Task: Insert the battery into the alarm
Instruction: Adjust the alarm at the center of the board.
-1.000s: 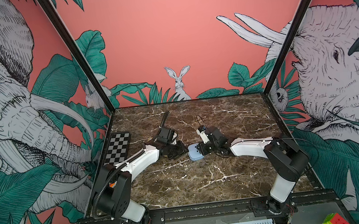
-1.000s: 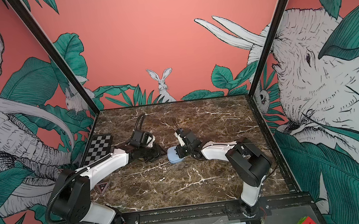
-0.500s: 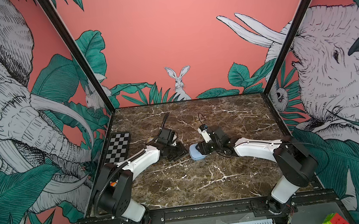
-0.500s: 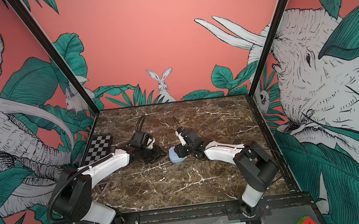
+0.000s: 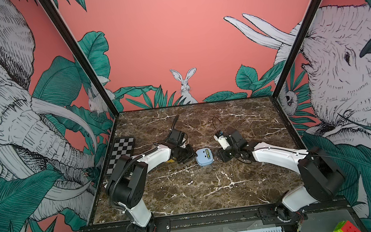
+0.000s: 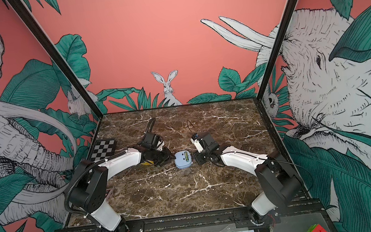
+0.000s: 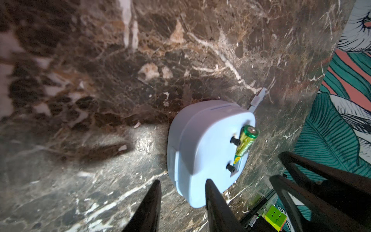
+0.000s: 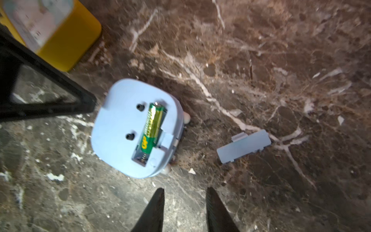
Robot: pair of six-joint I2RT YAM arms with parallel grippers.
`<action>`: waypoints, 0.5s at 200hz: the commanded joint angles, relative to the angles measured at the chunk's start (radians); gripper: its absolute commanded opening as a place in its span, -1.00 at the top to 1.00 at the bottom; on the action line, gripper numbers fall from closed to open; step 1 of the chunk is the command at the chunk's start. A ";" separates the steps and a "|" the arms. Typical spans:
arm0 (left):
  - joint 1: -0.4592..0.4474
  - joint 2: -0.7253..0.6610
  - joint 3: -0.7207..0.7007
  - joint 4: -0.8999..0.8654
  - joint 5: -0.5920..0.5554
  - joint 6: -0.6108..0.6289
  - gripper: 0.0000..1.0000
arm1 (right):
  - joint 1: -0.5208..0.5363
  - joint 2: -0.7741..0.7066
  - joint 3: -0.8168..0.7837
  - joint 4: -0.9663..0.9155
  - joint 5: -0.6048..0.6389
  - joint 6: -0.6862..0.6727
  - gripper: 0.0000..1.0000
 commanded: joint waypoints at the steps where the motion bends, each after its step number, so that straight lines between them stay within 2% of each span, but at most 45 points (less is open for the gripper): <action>1: -0.004 0.009 0.027 0.016 0.015 -0.010 0.23 | 0.002 0.081 0.042 -0.058 0.024 -0.025 0.43; 47: -0.005 0.033 0.048 0.049 0.052 -0.008 0.23 | 0.008 0.133 0.048 0.003 -0.021 0.014 0.56; 100: -0.005 0.087 0.085 0.060 0.093 -0.002 0.22 | 0.054 0.139 0.053 0.042 -0.049 0.056 0.61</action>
